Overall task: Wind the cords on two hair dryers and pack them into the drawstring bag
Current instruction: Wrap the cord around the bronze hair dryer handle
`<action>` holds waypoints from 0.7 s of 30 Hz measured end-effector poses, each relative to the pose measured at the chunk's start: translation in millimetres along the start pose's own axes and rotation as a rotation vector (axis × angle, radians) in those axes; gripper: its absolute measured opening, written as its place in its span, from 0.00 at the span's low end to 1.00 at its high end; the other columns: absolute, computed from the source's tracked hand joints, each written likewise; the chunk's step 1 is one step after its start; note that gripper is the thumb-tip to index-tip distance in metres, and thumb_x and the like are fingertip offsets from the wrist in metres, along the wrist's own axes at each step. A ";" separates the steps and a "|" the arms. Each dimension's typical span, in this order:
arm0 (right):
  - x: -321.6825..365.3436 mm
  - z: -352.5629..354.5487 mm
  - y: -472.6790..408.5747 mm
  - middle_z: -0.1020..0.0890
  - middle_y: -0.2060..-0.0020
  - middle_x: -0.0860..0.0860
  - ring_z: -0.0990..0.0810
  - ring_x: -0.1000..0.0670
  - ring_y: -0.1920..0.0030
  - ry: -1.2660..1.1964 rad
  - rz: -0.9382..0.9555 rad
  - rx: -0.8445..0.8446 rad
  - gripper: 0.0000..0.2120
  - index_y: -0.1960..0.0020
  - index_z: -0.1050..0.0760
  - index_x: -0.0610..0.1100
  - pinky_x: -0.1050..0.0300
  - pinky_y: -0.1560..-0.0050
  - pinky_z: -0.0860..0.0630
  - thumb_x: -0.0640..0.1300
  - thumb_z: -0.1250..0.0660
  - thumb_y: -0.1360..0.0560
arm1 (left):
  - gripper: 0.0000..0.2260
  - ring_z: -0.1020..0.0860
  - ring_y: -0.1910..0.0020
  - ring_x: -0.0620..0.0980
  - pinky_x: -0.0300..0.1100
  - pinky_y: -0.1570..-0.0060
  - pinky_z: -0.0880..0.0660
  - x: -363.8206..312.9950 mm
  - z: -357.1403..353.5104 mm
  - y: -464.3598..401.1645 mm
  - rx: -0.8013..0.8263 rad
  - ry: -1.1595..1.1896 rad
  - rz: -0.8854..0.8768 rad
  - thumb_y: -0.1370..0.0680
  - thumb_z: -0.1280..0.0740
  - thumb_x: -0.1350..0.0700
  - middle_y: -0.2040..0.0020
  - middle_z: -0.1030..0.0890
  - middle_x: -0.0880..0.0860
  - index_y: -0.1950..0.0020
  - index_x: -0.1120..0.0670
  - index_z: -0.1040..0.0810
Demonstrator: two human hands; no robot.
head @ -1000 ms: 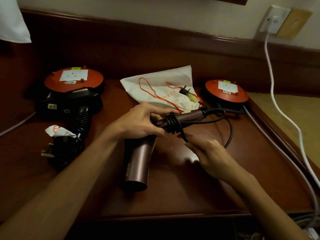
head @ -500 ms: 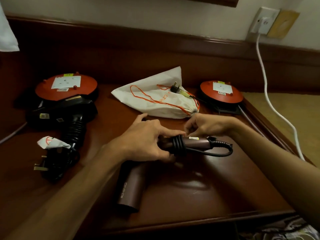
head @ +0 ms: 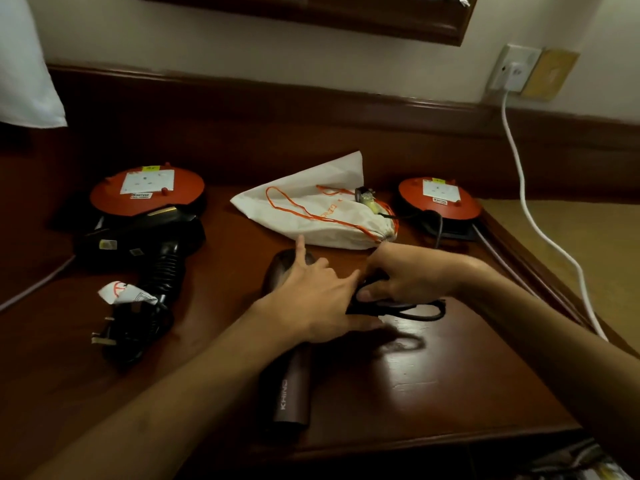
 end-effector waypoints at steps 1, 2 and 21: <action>-1.6 -2.8 -0.8 0.15 0.57 0.46 0.18 0.45 0.57 -0.001 -0.004 -0.014 0.11 0.49 0.17 0.44 0.42 0.53 0.21 0.51 0.32 0.21 | 0.39 0.27 0.31 0.59 0.74 0.26 0.64 -3.6 1.5 -2.0 0.017 -0.027 0.003 0.21 0.50 0.27 0.42 0.19 0.57 0.17 0.50 0.44; -2.6 -4.4 -0.7 0.15 0.57 0.45 0.18 0.44 0.57 -0.004 -0.006 -0.027 0.10 0.50 0.17 0.43 0.41 0.53 0.21 0.49 0.31 0.21 | 0.39 0.25 0.33 0.60 0.74 0.26 0.64 -6.4 2.9 -4.0 0.033 -0.042 -0.004 0.20 0.50 0.29 0.43 0.19 0.57 0.17 0.53 0.44; 17.3 -1.7 42.1 0.20 0.65 0.52 0.23 0.51 0.66 -0.090 0.169 -0.486 0.12 0.56 0.21 0.49 0.52 0.67 0.29 0.46 0.40 0.18 | 0.24 0.20 0.52 0.51 0.50 0.55 0.28 49.5 12.7 -22.4 -0.090 0.399 0.040 0.23 0.35 0.31 0.52 0.18 0.45 0.32 0.40 0.32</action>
Point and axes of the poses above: each hand's wrist, its own y-axis away from the middle knuckle, its own z-axis out of the back of the hand, x = y × z, the point moved 6 cm from there along -y, towards the middle knuckle
